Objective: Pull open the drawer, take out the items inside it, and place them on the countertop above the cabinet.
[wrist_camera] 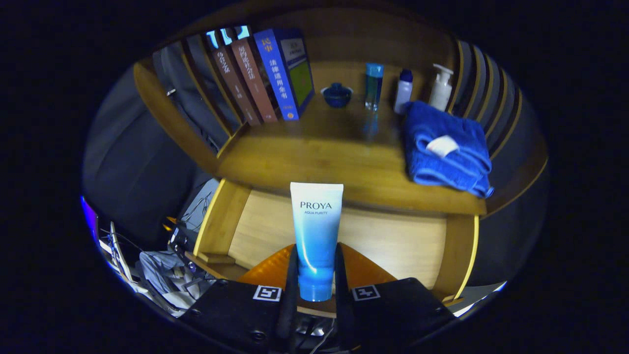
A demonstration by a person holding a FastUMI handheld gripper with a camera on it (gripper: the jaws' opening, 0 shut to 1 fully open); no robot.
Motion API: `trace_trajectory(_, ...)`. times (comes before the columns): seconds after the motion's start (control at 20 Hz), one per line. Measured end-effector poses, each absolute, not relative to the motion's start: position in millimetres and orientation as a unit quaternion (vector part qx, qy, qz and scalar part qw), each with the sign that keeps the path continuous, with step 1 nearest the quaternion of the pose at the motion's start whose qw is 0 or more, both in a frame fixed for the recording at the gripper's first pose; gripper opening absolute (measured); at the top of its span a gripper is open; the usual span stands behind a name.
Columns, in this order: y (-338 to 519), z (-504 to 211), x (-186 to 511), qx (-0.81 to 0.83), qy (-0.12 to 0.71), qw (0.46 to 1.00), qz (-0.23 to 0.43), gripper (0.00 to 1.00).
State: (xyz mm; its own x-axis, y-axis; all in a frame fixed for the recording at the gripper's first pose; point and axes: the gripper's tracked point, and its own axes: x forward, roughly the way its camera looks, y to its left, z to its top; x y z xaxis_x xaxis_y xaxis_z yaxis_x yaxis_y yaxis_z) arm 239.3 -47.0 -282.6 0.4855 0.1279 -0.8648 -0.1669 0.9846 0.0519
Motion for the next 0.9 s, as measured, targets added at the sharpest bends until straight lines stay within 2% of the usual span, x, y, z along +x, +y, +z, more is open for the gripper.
trace_trajectory(0.45, -63.3, -289.0, 350.8, -0.026, 0.514, 0.857, 0.016, 0.37)
trace_trajectory(0.9, -76.7, -347.2, 388.8, -0.012, 0.567, 0.824, -0.015, 0.37)
